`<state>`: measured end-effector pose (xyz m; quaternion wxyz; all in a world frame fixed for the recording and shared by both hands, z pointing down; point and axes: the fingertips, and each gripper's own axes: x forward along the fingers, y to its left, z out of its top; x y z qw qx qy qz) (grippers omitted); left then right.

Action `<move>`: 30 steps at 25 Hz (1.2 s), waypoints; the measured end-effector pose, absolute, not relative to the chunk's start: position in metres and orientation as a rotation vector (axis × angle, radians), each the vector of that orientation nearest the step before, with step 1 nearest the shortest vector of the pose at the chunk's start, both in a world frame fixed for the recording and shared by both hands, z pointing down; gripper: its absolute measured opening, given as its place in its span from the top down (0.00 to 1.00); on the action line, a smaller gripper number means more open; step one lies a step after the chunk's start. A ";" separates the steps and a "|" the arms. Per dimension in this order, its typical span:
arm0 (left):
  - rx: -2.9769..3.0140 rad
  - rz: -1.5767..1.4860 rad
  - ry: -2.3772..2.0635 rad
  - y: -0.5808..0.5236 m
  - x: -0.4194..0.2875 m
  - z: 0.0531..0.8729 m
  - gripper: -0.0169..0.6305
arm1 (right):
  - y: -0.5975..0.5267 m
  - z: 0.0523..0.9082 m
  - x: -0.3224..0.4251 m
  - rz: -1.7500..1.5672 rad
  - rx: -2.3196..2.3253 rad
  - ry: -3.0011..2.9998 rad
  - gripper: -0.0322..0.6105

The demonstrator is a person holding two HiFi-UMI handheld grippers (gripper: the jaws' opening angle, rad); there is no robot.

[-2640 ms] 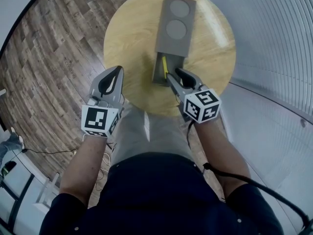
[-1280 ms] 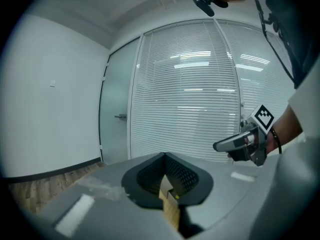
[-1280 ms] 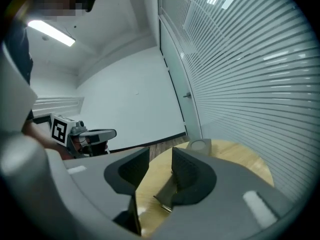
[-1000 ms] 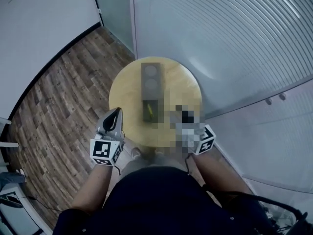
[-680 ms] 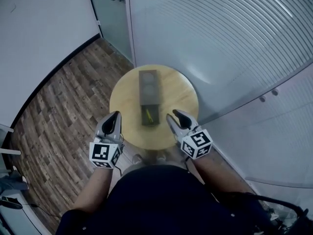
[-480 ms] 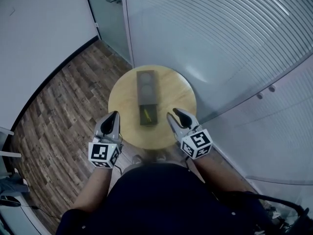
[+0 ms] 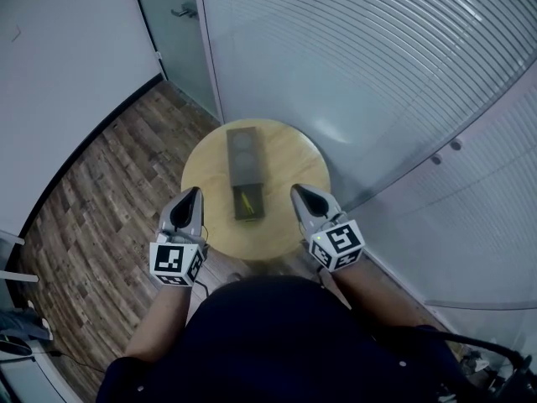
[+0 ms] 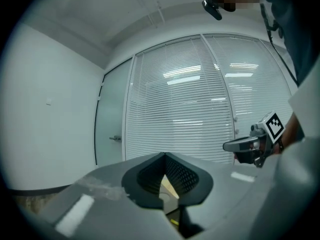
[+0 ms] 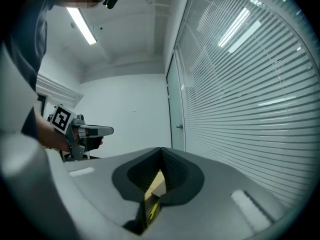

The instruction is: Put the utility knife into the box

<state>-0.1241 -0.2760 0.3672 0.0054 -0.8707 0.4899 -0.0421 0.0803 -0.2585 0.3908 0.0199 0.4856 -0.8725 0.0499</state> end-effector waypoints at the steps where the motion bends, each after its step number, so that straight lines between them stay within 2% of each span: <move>1: -2.726 -0.130 1.524 -0.276 -0.123 0.364 0.97 | -0.259 0.390 0.080 0.143 1.507 -2.705 0.94; 17: -2.713 -0.159 1.504 -0.274 -0.131 0.369 0.97 | -0.265 0.387 0.077 0.013 1.594 -2.692 0.94; 30: -2.792 -0.131 1.454 -0.287 -0.120 0.371 0.97 | -0.274 0.393 0.082 0.050 1.614 -2.666 0.94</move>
